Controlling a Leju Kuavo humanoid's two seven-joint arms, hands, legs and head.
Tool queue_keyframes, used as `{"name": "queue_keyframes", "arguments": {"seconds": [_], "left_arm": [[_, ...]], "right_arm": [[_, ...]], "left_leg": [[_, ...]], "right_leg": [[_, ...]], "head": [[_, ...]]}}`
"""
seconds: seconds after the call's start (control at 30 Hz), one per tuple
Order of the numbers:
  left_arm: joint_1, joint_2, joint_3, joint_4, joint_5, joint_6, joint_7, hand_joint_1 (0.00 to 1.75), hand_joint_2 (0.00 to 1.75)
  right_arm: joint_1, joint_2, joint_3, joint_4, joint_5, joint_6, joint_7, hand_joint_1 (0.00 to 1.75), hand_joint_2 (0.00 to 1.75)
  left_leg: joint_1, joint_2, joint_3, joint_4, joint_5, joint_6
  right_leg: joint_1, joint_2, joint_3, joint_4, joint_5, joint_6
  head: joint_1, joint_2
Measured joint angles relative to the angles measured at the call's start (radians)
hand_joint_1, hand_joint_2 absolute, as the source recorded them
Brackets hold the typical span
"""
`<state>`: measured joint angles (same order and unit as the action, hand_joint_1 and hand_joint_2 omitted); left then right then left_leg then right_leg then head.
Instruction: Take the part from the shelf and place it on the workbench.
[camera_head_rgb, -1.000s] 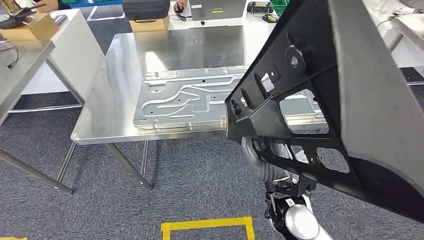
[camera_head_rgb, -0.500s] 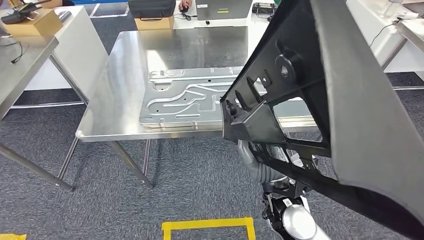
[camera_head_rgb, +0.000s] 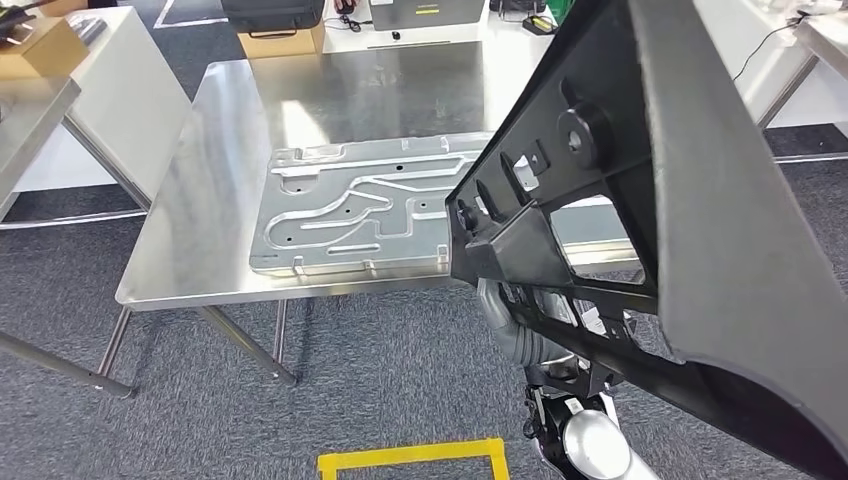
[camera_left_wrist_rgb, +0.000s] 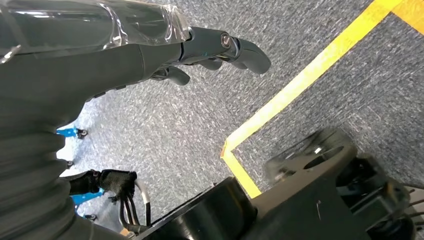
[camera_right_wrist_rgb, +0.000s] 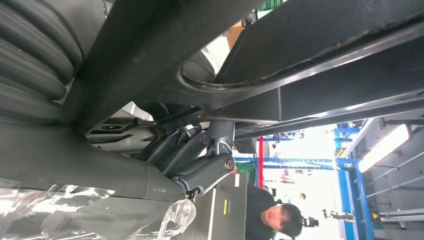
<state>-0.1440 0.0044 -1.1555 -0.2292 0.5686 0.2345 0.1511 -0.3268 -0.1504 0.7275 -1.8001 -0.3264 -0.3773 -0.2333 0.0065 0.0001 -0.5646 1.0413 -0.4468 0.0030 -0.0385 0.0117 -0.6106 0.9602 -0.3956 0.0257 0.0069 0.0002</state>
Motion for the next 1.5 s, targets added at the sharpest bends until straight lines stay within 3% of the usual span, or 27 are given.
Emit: {"name": "queue_keyframes", "arguments": {"seconds": [0.03,0.07,0.13,0.2,0.23,0.3,0.33,0.37,0.4,0.47,0.53,0.6,0.7,0.73,0.8,0.83,0.87,0.9,0.93,1.0,1.03,1.07,1.1,1.17,1.27,1.43,1.5], "left_arm": [[0.002,0.000,0.000,0.000,0.001,0.000,-0.002,0.00,1.75],[0.003,0.000,0.000,0.000,0.001,0.000,-0.003,0.00,1.75],[0.002,0.001,0.001,0.000,0.001,-0.001,-0.007,0.00,1.75],[0.002,0.000,0.001,0.000,0.000,-0.003,-0.009,0.00,1.75],[0.005,-0.001,0.001,0.000,0.000,-0.004,-0.011,0.00,1.75],[0.014,-0.002,0.001,0.000,0.000,-0.005,-0.015,0.00,1.75],[0.018,-0.002,0.001,0.000,0.001,-0.005,-0.016,0.00,1.75],[0.020,-0.002,0.001,0.000,0.001,-0.005,-0.016,0.00,1.75],[0.022,-0.002,0.001,0.000,0.001,-0.005,-0.016,0.00,1.75],[0.024,-0.005,0.001,0.000,0.000,-0.007,-0.017,0.00,1.75],[0.025,-0.009,0.001,0.000,0.000,-0.009,-0.020,0.00,1.75],[0.022,-0.011,0.001,0.000,0.001,-0.008,-0.026,0.00,1.75],[0.014,-0.009,0.001,0.001,0.000,-0.006,-0.030,0.00,1.75],[0.013,-0.009,0.000,0.001,-0.001,-0.006,-0.032,0.00,1.75],[0.014,-0.007,0.001,0.001,0.000,-0.004,-0.035,0.00,1.75],[0.012,-0.006,0.001,0.001,0.000,-0.002,-0.036,0.00,1.75],[0.011,-0.004,0.001,0.001,0.001,-0.001,-0.037,0.00,1.75],[0.009,-0.003,0.001,0.001,0.001,-0.001,-0.037,0.00,1.75],[0.008,-0.002,0.001,0.001,0.001,-0.001,-0.037,0.00,1.75],[0.010,-0.003,0.001,0.002,0.000,-0.001,-0.035,0.00,1.75],[0.012,-0.004,0.001,0.002,0.000,-0.001,-0.035,0.00,1.75],[0.012,-0.004,0.001,0.002,0.000,-0.001,-0.035,0.00,1.75],[0.011,-0.005,0.001,0.002,0.000,-0.001,-0.036,0.00,1.75],[0.007,-0.005,0.001,0.002,0.001,-0.001,-0.037,0.00,1.75],[0.007,-0.006,0.001,0.003,0.001,-0.001,-0.041,0.00,1.75],[0.007,-0.005,0.001,0.003,0.003,0.000,-0.049,0.00,1.75],[0.007,-0.004,0.001,0.003,0.002,0.001,-0.052,0.00,1.75]], "right_arm": [[0.000,-0.001,0.000,0.000,0.000,0.000,0.000,1.75,1.75],[0.001,-0.001,0.000,0.000,0.000,0.000,0.000,1.75,1.75],[0.000,-0.002,0.000,0.000,0.000,0.000,-0.001,1.75,1.75],[-0.006,-0.003,-0.001,-0.001,0.001,0.000,-0.001,1.75,1.75],[-0.008,-0.003,-0.001,-0.001,0.001,0.000,-0.001,1.75,1.75],[-0.005,-0.006,-0.002,0.002,0.002,0.000,-0.002,1.75,1.75],[-0.002,-0.008,-0.002,0.005,0.002,0.000,-0.001,1.75,1.75],[0.000,-0.009,-0.002,0.008,0.002,0.000,-0.001,1.75,1.75],[0.000,-0.010,-0.002,0.011,0.002,0.000,-0.001,1.75,1.75],[-0.002,-0.011,-0.002,0.013,0.002,0.000,-0.001,1.75,1.75],[-0.002,-0.011,-0.001,0.013,0.003,0.000,-0.001,1.75,1.75],[-0.002,-0.012,-0.001,0.013,0.003,0.000,0.000,1.75,1.75],[-0.008,-0.013,-0.002,0.010,0.004,0.000,0.000,1.75,1.75],[-0.009,-0.012,-0.002,0.009,0.005,0.000,0.000,1.75,1.75],[-0.004,-0.013,-0.003,0.009,0.006,0.000,-0.001,1.75,1.75],[0.000,-0.014,-0.003,0.011,0.007,0.000,-0.001,1.75,1.75],[0.003,-0.015,-0.003,0.012,0.007,0.000,0.000,1.75,1.75],[0.006,-0.015,-0.003,0.014,0.007,0.000,0.000,1.75,1.75],[0.006,-0.015,-0.003,0.015,0.007,0.000,0.000,1.75,1.75],[0.004,-0.015,-0.003,0.014,0.007,0.000,0.000,1.75,1.75],[0.003,-0.014,-0.003,0.013,0.007,0.000,0.000,1.75,1.75],[0.001,-0.014,-0.003,0.013,0.007,0.000,0.000,1.75,1.75],[0.000,-0.014,-0.003,0.012,0.008,0.000,0.000,1.75,1.75],[-0.003,-0.013,-0.003,0.009,0.010,0.000,-0.001,1.75,1.75],[-0.006,-0.013,-0.002,0.008,0.012,0.000,-0.002,1.75,1.75],[-0.007,-0.011,-0.002,0.006,0.012,-0.002,-0.004,1.75,1.75],[-0.007,-0.010,-0.002,0.005,0.012,-0.004,-0.005,1.75,1.75]], "left_leg": [[-0.002,-0.001,0.004,-0.040,0.031,0.002],[-0.005,-0.002,0.006,-0.059,0.044,0.005],[-0.008,-0.003,0.010,-0.071,0.045,0.011],[-0.002,-0.010,0.032,-0.111,0.034,0.024],[0.000,-0.014,0.047,-0.132,0.028,0.033],[-0.003,-0.018,0.070,-0.148,0.017,0.051],[-0.007,-0.019,0.080,-0.150,0.012,0.056],[-0.010,-0.020,0.089,-0.150,0.006,0.060],[-0.015,-0.021,0.099,-0.150,-0.001,0.062],[-0.021,-0.023,0.119,-0.150,-0.018,0.065],[-0.024,-0.021,0.126,-0.147,-0.032,0.062],[-0.020,-0.019,0.120,-0.144,-0.037,0.055],[-0.022,-0.016,0.117,-0.133,-0.058,0.043],[-0.023,-0.015,0.107,-0.103,-0.083,0.039],[-0.016,-0.014,0.066,0.013,-0.151,0.030],[-0.011,-0.014,0.046,0.075,-0.176,0.023],[-0.007,-0.014,0.034,0.113,-0.180,0.014],[0.000,-0.014,0.034,0.116,-0.159,0.004],[0.008,-0.014,0.046,0.079,-0.115,-0.009],[0.021,-0.014,0.078,-0.041,-0.025,-0.037],[0.023,-0.014,0.089,-0.086,-0.001,-0.043],[0.025,-0.016,0.094,-0.112,0.002,-0.043],[0.024,-0.019,0.094,-0.118,-0.007,-0.037],[0.030,-0.026,0.092,-0.126,-0.017,-0.022],[0.029,-0.033,0.087,-0.125,-0.016,-0.015],[0.023,-0.033,0.088,-0.125,-0.017,-0.007],[0.019,-0.030,0.088,-0.124,-0.018,-0.004]], "right_leg": [[0.001,0.001,0.004,-0.006,0.002,0.004],[0.003,0.001,0.005,-0.011,0.004,0.008],[0.004,-0.001,0.006,-0.019,0.009,0.018],[0.005,-0.006,-0.010,-0.002,-0.010,0.029],[0.005,-0.008,-0.028,0.036,-0.035,0.033],[0.006,-0.012,-0.081,0.166,-0.100,0.041],[0.006,-0.012,-0.105,0.227,-0.117,0.042],[0.007,-0.012,-0.121,0.261,-0.113,0.040],[0.010,-0.012,-0.122,0.254,-0.082,0.033],[0.021,-0.011,-0.089,0.147,0.015,0.006],[0.034,-0.012,-0.055,0.058,0.073,-0.019],[0.042,-0.013,-0.050,0.042,0.075,-0.027],[0.029,-0.011,-0.021,-0.011,0.055,-0.029],[0.021,-0.010,-0.003,-0.037,0.045,-0.029],[0.011,-0.010,0.022,-0.063,0.031,-0.025],[0.007,-0.010,0.030,-0.066,0.028,-0.022],[0.002,-0.010,0.037,-0.066,0.024,-0.017],[-0.002,-0.010,0.044,-0.065,0.021,-0.012],[-0.008,-0.009,0.049,-0.064,0.018,-0.005],[-0.015,-0.005,0.052,-0.059,0.015,0.010],[-0.015,-0.002,0.049,-0.055,0.016,0.018],[-0.012,0.000,0.042,-0.050,0.014,0.026],[-0.009,0.002,0.034,-0.044,0.014,0.028],[-0.005,0.002,0.020,-0.032,0.017,0.018],[-0.002,0.002,0.016,-0.029,0.037,-0.001],[-0.003,-0.002,0.017,-0.032,0.048,0.006],[-0.004,-0.006,0.020,-0.042,0.042,0.016]], "head": [[0.000,0.000],[0.000,0.000],[0.000,0.000],[0.001,0.000],[0.001,0.000],[0.002,0.000],[0.001,0.000],[0.001,0.000],[0.001,0.000],[0.001,0.000],[-0.004,0.000],[-0.009,0.000],[-0.011,0.000],[-0.013,0.000],[-0.018,0.000],[-0.018,0.000],[-0.019,0.000],[-0.020,0.000],[-0.020,0.000],[-0.025,0.000],[-0.029,0.000],[-0.033,0.000],[-0.036,0.000],[-0.036,0.000],[-0.035,0.000],[-0.035,0.000],[-0.035,0.000]]}}
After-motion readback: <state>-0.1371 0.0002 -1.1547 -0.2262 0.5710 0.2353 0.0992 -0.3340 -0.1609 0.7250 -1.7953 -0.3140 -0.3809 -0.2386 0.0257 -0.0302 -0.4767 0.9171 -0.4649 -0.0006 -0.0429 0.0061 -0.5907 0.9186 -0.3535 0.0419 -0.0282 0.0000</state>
